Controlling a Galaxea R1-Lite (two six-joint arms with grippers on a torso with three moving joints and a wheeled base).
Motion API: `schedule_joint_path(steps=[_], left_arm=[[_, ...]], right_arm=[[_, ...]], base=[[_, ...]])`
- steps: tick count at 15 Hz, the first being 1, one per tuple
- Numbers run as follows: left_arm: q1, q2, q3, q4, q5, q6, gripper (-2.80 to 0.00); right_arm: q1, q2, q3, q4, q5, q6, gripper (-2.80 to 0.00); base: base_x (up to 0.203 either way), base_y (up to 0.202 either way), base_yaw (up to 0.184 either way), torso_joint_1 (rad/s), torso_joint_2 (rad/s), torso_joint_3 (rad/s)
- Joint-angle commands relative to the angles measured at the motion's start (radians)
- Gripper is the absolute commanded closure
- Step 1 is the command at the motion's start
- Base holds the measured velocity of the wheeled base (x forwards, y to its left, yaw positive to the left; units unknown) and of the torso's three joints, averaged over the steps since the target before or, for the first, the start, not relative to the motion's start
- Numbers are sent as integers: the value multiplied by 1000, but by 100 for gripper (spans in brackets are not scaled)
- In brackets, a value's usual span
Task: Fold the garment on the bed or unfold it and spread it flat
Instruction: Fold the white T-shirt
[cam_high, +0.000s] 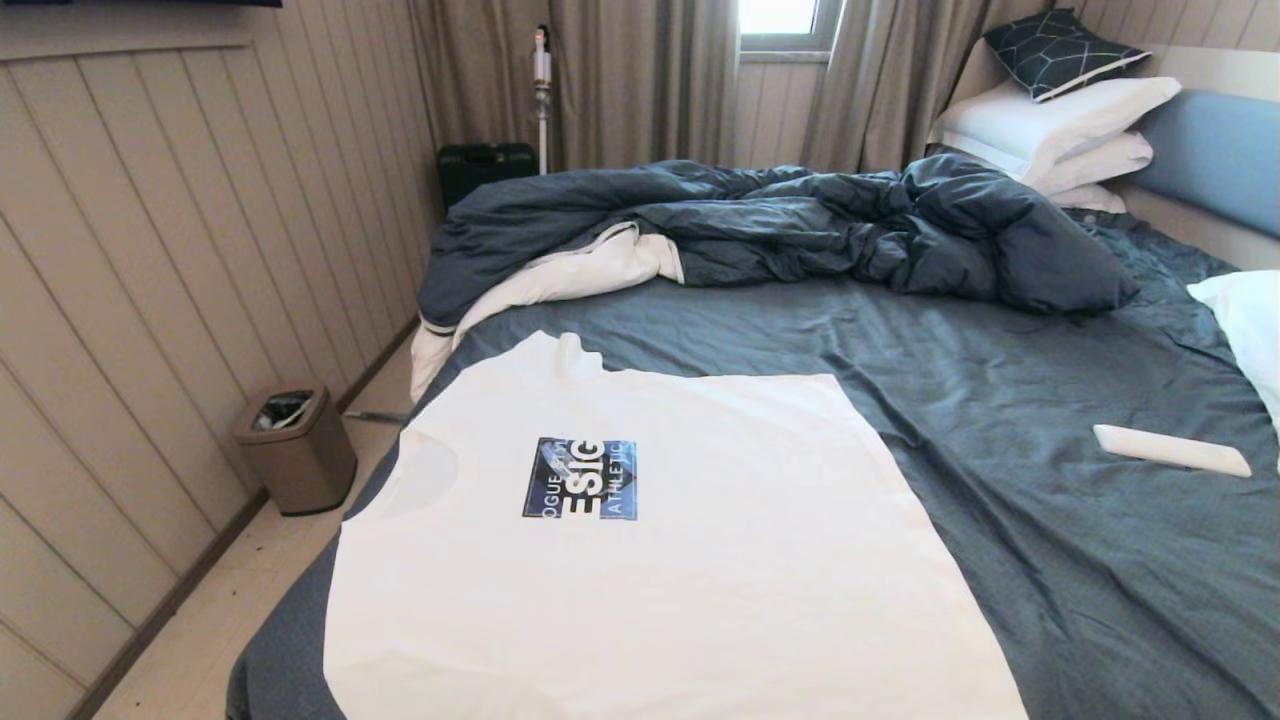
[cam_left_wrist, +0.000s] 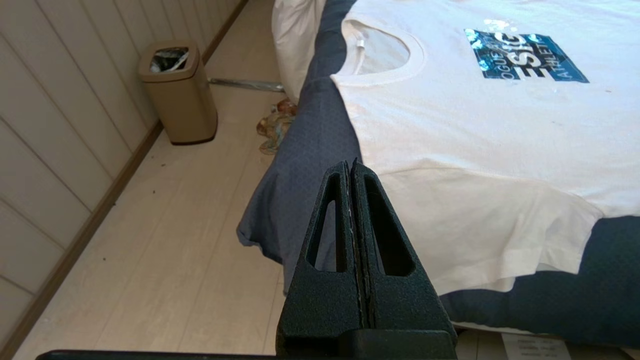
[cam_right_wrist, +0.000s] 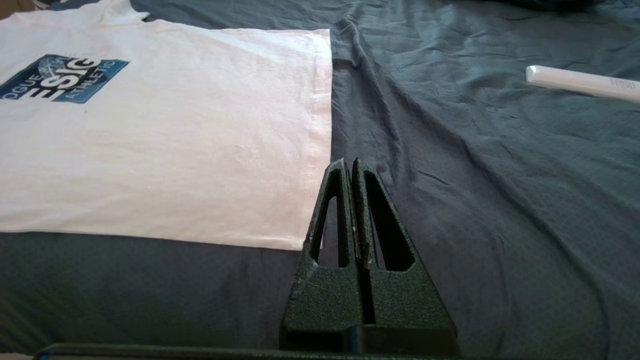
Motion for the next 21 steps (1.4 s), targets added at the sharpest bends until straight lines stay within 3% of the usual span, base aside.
schedule_joint_path(steps=[1,6,12,15,16,18,20,21], left_arm=[[0,0,0,0,0,0,0],[0,56,-88,-1,-4,13,0],[-9,576,-601,-10,-45,-21,0],[-10,806,-711,-7,-124,-79,0],[-10,888,-729,-7,-173,-131,0],[-7,1031,-753,-7,-353,-245,0],[32,1142,-746,-5,-590,-302,0],[58,1166,-737,-4,-651,-318,0]], right_arm=[[2,1,0,-3,-1,-6,0],[2,37,-72,54,8,-22,0],[24,529,-660,211,71,2,0],[28,780,-855,232,83,103,0],[29,857,-891,235,90,175,0],[17,990,-923,239,142,345,0],[-89,1058,-894,239,297,391,0],[-179,1085,-876,241,401,395,0]], base=[[0,0,0,0,0,0],[0,0,0,0,0,0],[0,0,0,0,0,0],[0,0,0,0,0,0],[0,0,0,0,0,0],[0,0,0,0,0,0],[0,0,0,0,0,0],[0,0,0,0,0,0]])
